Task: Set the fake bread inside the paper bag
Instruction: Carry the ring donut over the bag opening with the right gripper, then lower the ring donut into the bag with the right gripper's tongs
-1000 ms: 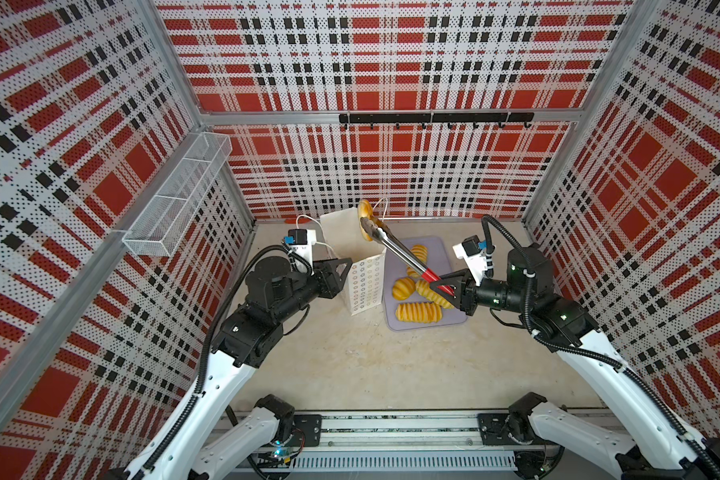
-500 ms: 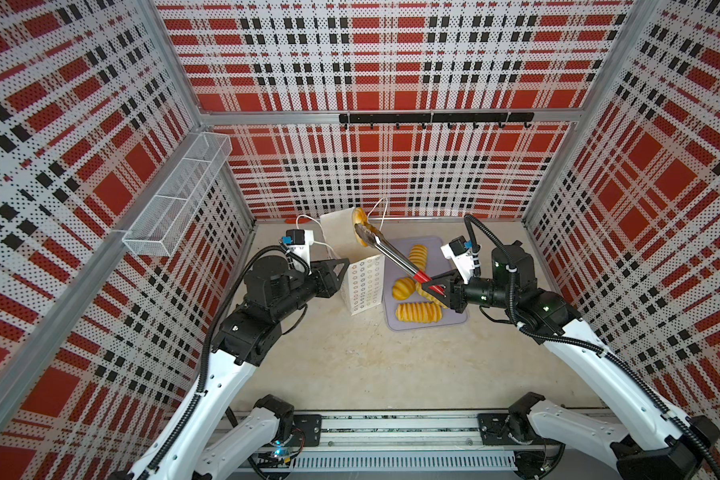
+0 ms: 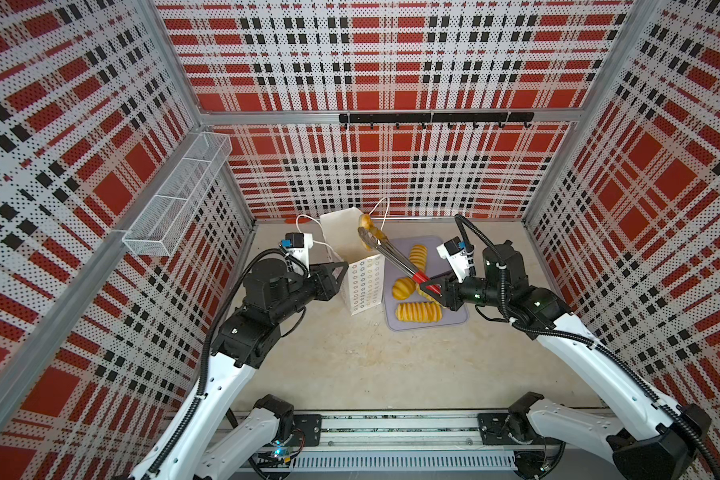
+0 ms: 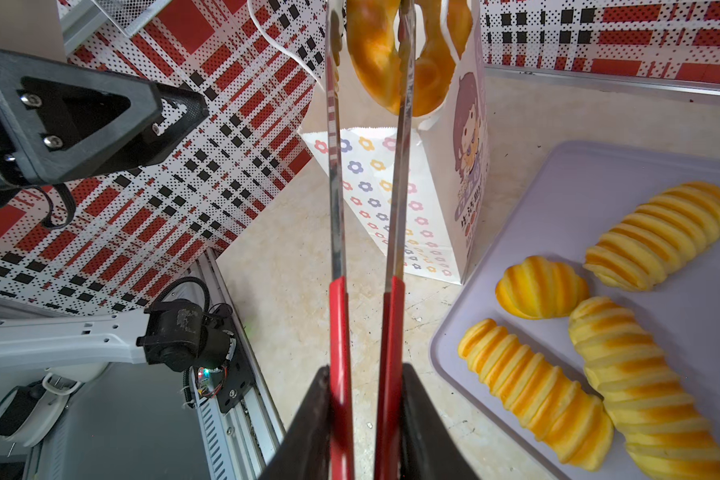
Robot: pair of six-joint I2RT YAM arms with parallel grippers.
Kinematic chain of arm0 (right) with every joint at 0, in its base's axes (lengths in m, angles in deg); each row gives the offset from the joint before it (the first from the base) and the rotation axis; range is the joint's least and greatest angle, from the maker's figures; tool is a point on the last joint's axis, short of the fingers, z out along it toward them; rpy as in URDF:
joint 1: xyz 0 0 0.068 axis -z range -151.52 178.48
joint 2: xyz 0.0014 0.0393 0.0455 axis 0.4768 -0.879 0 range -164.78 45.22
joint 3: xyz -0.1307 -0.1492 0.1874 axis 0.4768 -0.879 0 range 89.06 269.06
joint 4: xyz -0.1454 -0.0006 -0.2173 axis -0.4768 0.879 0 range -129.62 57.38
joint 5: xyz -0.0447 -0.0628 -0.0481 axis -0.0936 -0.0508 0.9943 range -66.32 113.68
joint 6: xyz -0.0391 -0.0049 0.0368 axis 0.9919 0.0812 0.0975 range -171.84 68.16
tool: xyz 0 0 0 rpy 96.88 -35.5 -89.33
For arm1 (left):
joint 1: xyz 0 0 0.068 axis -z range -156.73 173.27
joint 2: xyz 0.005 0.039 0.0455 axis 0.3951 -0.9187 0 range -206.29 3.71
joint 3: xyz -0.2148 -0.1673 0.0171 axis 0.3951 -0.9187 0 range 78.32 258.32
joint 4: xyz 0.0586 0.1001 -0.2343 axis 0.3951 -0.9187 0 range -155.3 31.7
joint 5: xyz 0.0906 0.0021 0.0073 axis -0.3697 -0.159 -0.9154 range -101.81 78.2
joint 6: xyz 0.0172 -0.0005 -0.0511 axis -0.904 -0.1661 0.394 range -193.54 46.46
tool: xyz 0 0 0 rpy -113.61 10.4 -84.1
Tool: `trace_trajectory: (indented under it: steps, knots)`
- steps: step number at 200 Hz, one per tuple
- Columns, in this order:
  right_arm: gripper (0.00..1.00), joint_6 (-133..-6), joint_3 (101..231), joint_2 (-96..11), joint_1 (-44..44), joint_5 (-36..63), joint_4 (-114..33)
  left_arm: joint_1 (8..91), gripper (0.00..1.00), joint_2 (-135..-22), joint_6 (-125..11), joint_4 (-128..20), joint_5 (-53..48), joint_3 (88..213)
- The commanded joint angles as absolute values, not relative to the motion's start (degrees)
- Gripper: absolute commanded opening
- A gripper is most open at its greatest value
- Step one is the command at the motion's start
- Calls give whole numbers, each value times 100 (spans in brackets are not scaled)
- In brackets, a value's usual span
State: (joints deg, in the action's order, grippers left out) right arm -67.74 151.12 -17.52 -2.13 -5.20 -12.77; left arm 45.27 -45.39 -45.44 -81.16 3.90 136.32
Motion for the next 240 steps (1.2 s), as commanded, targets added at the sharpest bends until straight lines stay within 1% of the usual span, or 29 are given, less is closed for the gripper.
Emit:
trace_trajectory:
  steps: [1,183,240]
  knots:
    - [28,-6669,15155,-1649,-263,-567,-1413,4480,49,-4449,-4644,-8162,491,13618]
    - [30,-6526,15323,-1782,-332,-611,-1102,4478,49,-4409,-4618,-8143,476,13565]
    - [30,-6280,15787,-1969,-565,-195,-603,4475,49,-4356,-4620,-8136,472,13546]
